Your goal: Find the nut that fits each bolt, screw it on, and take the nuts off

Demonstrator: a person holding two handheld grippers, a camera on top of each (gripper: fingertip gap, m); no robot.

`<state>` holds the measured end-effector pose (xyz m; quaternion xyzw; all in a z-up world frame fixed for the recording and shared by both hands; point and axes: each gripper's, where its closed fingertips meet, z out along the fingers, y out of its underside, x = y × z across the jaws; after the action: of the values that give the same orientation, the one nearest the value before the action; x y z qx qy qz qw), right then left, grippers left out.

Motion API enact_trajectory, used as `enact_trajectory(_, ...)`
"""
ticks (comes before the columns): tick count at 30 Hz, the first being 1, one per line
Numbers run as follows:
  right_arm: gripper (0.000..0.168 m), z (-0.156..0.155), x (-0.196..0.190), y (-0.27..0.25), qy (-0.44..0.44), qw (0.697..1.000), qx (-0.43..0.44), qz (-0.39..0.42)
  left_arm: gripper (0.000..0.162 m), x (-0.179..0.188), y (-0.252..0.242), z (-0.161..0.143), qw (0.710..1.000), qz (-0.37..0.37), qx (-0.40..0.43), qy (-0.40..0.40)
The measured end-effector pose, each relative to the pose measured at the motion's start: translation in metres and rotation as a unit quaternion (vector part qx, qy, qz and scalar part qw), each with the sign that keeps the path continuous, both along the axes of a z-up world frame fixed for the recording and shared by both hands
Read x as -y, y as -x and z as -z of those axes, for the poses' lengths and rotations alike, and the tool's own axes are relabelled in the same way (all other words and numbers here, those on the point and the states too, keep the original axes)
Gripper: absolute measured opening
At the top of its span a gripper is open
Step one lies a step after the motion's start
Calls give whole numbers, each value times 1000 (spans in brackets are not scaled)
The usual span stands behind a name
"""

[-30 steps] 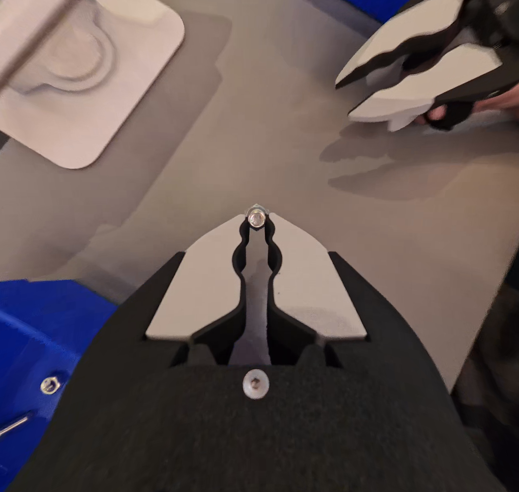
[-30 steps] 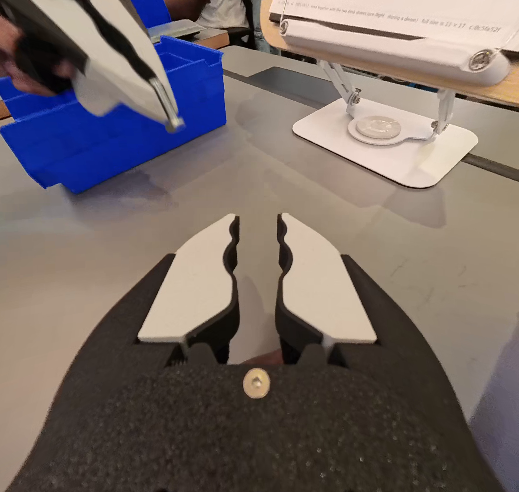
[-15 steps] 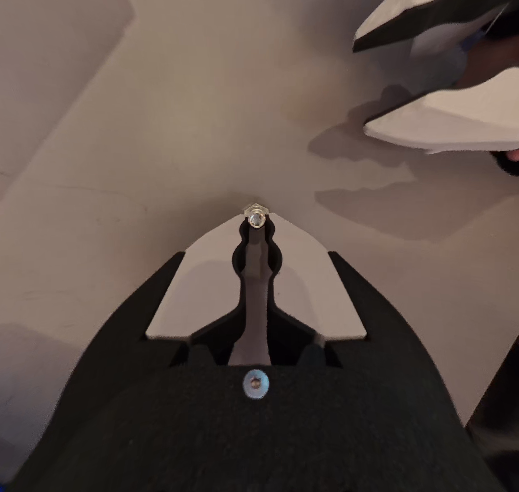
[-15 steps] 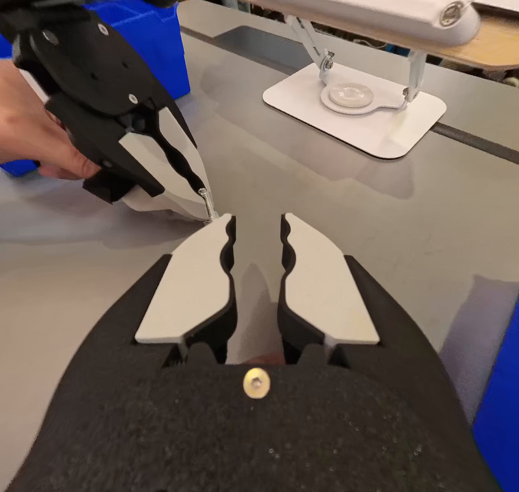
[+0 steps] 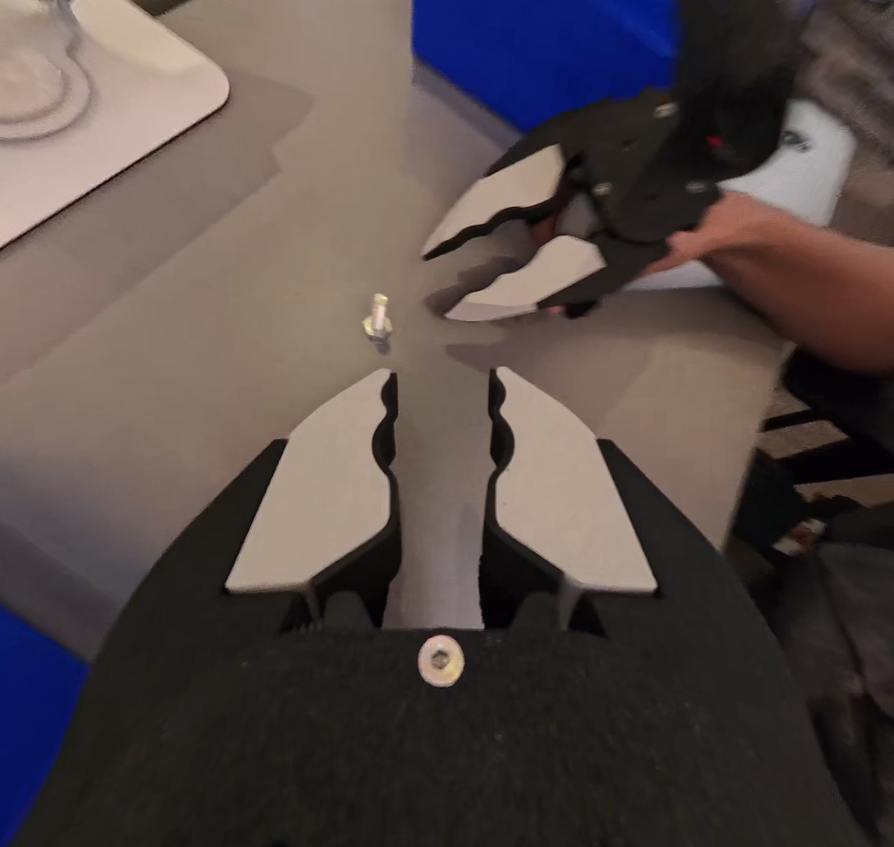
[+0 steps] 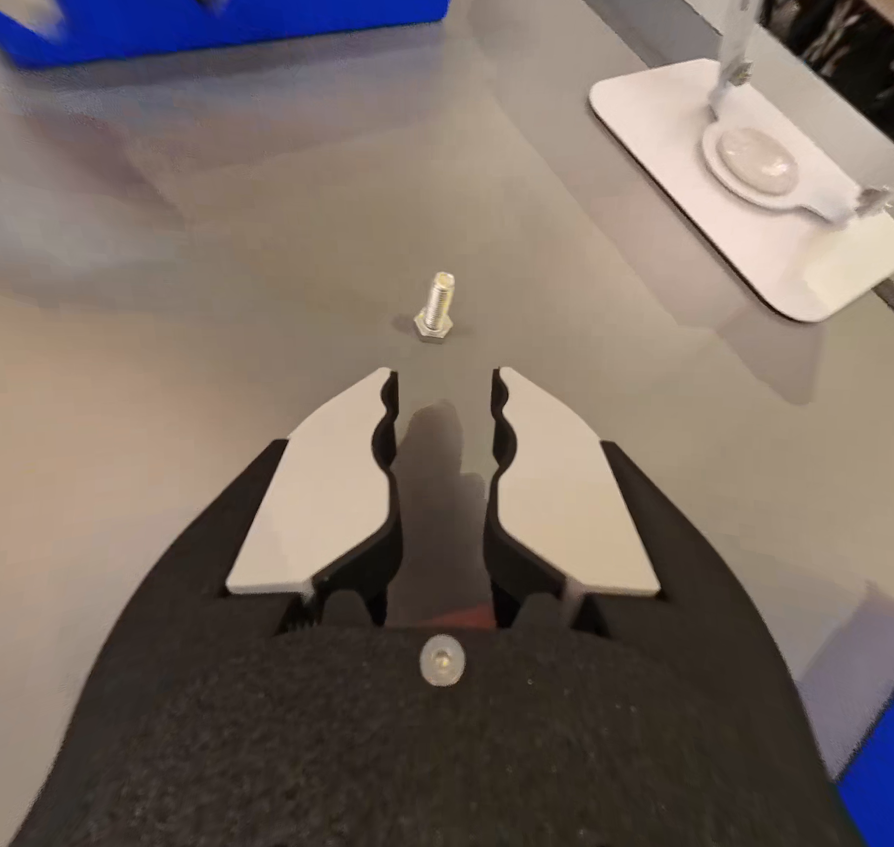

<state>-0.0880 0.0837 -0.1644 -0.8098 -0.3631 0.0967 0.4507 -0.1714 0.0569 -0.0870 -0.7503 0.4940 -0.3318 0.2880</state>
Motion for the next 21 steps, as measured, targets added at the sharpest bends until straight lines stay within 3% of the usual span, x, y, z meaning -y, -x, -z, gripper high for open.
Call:
enact_trajectory(4, 37, 18, -10, 10, 29, 997, 59, -42, 35, 40, 38, -18, 998, 1, 60, -6)
enact_trajectory(8, 36, 24, -26, 15, 56, 996, 59, -45, 36, 67, 57, -7, 997, 11, 77, -9)
enact_trajectory(13, 30, 28, -25, 24, 131, 989, 2, -70, 36, 70, 64, 16, 999, 10, 27, -45)
enact_trajectory(16, 19, 28, -23, 28, 128, 988, 5, -82, 36, 69, 63, 15, 997, 8, 23, -72)
enact_trajectory(21, 17, 23, -22, 33, 81, 992, 29, -89, 35, 64, 64, 7, 996, -8, 45, -81)
